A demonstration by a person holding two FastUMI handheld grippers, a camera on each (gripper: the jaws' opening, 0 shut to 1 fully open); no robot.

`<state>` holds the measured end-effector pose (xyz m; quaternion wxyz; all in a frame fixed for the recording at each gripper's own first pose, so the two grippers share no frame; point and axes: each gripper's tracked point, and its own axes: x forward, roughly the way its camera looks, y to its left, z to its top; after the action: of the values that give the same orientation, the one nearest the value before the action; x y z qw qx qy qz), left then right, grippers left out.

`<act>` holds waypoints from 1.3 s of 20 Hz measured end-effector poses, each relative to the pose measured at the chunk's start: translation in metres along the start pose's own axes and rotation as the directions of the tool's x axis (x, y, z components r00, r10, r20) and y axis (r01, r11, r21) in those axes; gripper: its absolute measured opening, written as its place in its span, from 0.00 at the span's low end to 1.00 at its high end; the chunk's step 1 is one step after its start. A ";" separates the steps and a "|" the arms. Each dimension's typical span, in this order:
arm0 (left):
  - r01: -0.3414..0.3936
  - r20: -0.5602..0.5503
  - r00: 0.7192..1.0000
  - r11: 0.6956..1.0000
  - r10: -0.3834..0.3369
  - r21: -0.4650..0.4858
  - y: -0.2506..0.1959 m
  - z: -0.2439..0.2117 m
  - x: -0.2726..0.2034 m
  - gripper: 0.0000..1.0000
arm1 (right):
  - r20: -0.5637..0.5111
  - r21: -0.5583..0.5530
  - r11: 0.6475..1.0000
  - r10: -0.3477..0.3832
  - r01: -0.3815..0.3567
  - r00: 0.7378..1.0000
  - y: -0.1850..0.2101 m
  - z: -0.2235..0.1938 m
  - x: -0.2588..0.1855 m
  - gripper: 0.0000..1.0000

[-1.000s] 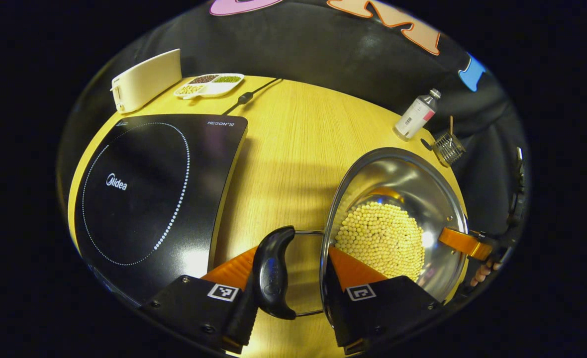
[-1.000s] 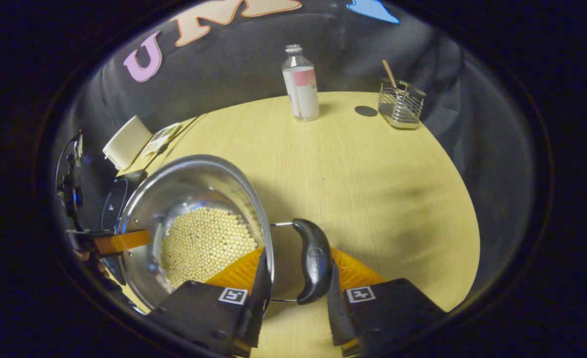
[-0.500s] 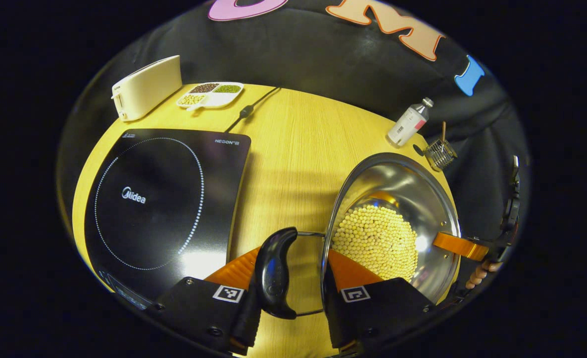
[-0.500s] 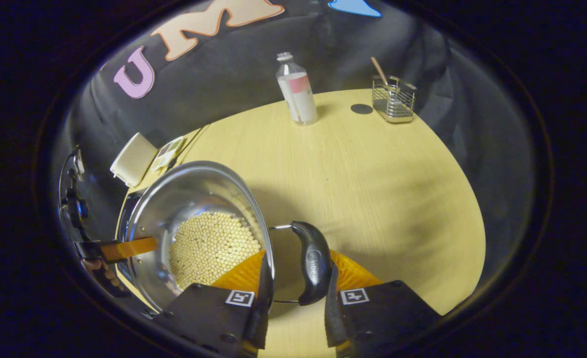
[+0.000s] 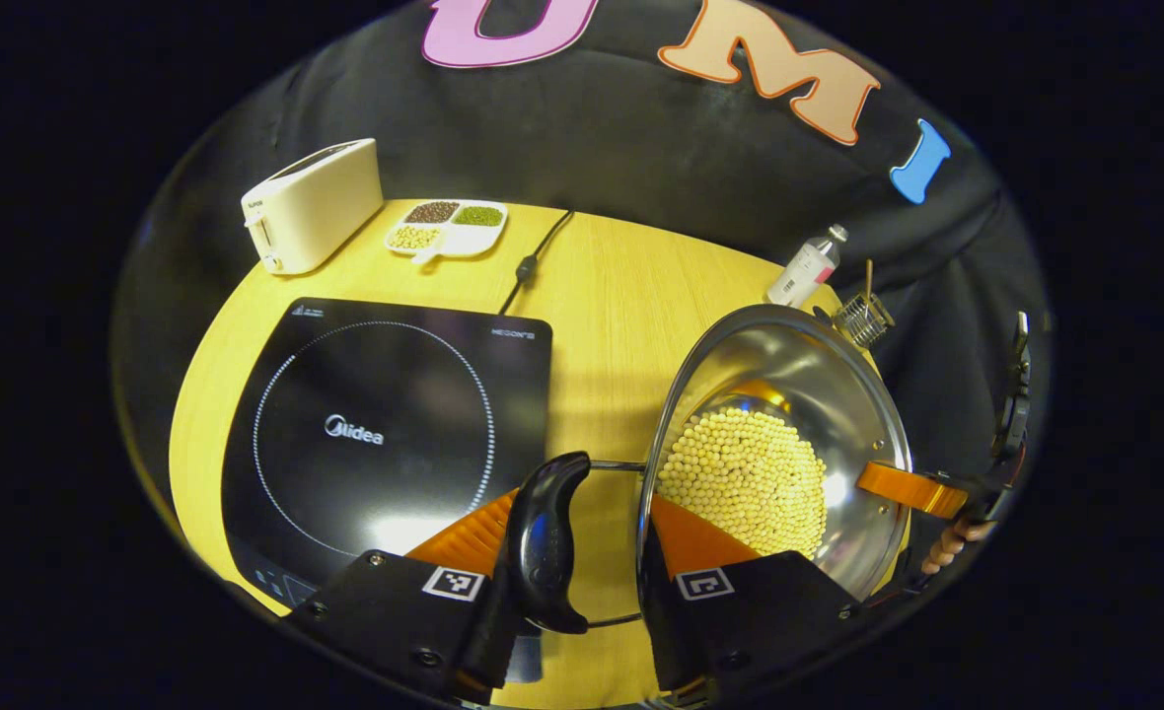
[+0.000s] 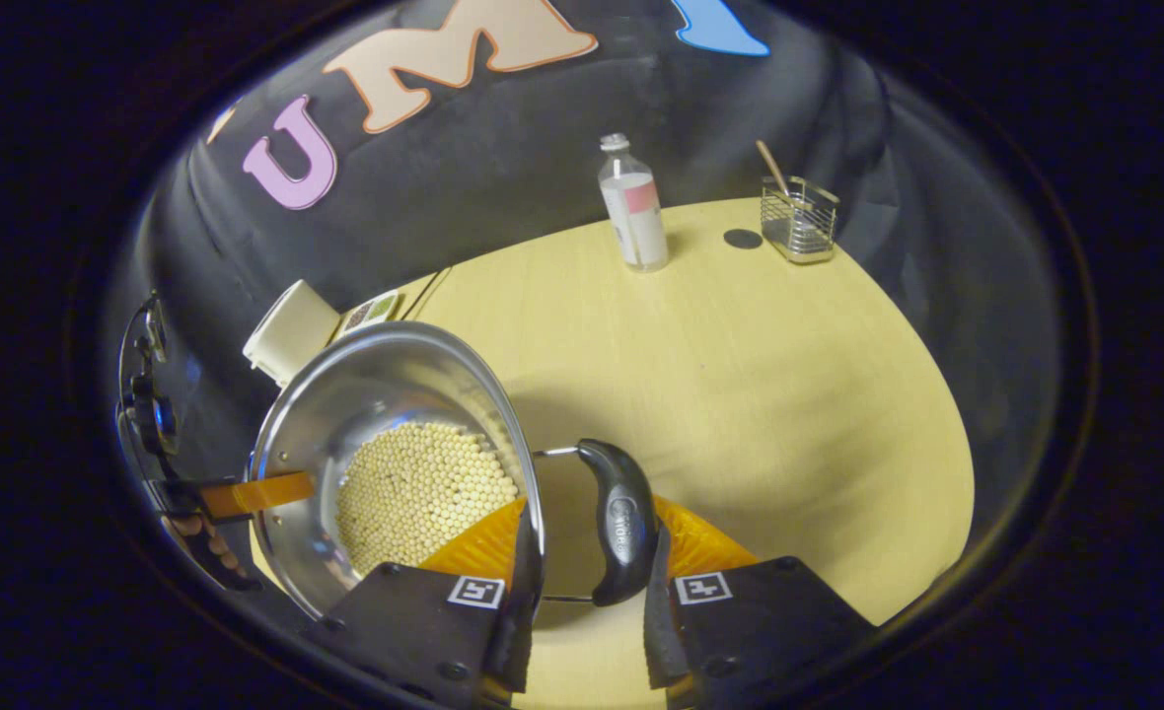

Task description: First push the handle of the pot to place it horizontally, then grasp the pot with both hands and set it on the induction cooktop.

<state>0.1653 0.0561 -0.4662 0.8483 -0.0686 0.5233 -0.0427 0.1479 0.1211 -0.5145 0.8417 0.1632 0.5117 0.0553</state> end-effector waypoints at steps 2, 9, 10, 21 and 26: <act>0.009 -0.006 1.000 1.000 -0.009 0.008 0.020 0.005 -0.005 0.58 | 0.000 0.009 1.000 -0.012 0.012 1.000 0.023 -0.007 0.002 0.48; 0.067 -0.031 0.997 0.997 -0.066 0.040 0.108 0.022 -0.009 0.56 | 0.009 0.040 0.996 -0.083 0.082 0.997 0.115 -0.034 0.009 0.48; 0.070 -0.036 0.997 0.997 -0.069 0.040 0.121 0.023 -0.009 0.56 | 0.006 0.041 0.995 -0.093 0.092 0.996 0.128 -0.037 0.011 0.48; 0.076 -0.039 0.996 0.997 -0.075 0.018 0.214 0.033 -0.006 0.55 | -0.041 0.010 0.992 -0.128 0.128 0.991 0.224 -0.059 0.044 0.42; 0.076 -0.008 0.997 0.997 -0.076 0.029 0.235 0.054 -0.005 0.56 | -0.047 0.015 0.991 -0.131 0.132 0.990 0.249 -0.054 0.056 0.42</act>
<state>0.2115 0.2929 -0.4759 0.8452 -0.0758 0.5225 -0.0827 0.1446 0.3818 -0.5020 0.8300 0.1352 0.5411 -0.0010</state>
